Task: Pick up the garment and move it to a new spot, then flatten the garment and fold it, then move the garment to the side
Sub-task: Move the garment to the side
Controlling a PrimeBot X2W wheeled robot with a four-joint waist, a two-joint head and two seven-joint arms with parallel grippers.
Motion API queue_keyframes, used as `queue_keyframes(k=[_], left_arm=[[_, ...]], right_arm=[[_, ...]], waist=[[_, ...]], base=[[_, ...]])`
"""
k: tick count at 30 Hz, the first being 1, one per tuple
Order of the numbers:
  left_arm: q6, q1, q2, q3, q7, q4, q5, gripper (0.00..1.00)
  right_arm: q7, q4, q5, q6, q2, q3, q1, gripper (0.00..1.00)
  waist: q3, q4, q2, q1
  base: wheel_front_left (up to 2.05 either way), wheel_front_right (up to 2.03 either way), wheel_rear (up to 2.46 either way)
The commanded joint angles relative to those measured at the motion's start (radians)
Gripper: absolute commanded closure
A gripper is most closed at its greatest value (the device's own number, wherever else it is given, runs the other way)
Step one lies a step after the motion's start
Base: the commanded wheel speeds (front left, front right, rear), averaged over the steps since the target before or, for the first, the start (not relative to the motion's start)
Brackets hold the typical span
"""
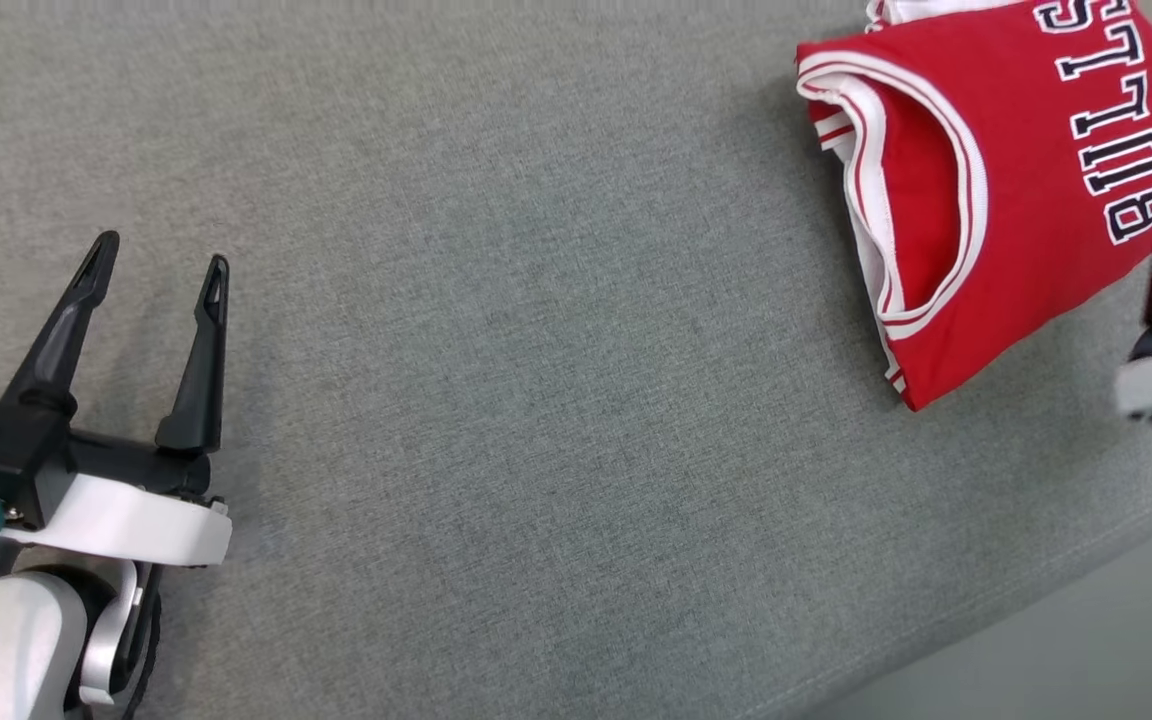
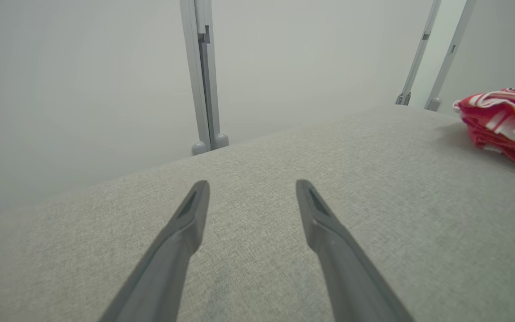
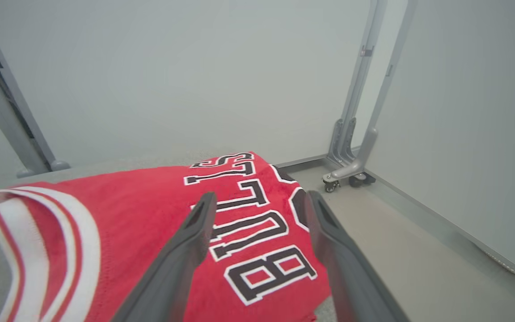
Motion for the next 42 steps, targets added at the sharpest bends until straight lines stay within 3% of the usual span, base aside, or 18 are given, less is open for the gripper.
queue_keyframes(k=[1,7,13,21,28,42], left_arm=[[0.006,0.016,-0.005,0.004,-0.010,0.008,-0.005,0.00],[0.015,0.040,-0.045,-0.003,-0.052,0.044,-0.028,0.00],[0.019,0.053,-0.086,-0.019,-0.085,0.083,-0.044,0.00],[0.024,0.082,-0.145,-0.031,-0.119,0.143,-0.069,0.00],[0.035,0.144,-0.166,-0.004,-0.136,0.178,-0.100,0.00],[0.051,0.267,-0.151,0.009,-0.134,0.203,-0.118,0.00]], right_arm=[[-0.001,-0.035,-0.009,0.000,0.020,-0.006,0.026,0.00],[0.000,-0.198,-0.060,0.000,0.110,0.026,0.161,0.00],[0.052,-0.313,-0.093,0.000,0.146,0.079,0.231,0.00],[0.131,-0.390,-0.127,0.000,0.155,0.103,0.297,0.00],[0.177,-0.427,-0.144,0.000,0.156,0.119,0.349,0.00],[0.246,-0.490,-0.174,0.000,0.154,0.091,0.495,0.00]], waist=[[-0.032,0.015,-0.0001,0.0000],[-0.109,0.058,-0.0001,0.0000],[-0.178,0.128,-0.0001,0.0000],[-0.268,0.265,-0.0001,0.0000],[-0.338,0.343,-0.0001,0.0000],[-0.476,0.381,-0.0001,0.0000]], base=[[0.00,0.00,0.00],[0.00,0.00,0.00],[0.00,0.00,0.00],[0.00,0.00,0.00],[0.00,0.00,0.00],[0.00,0.00,0.00]])
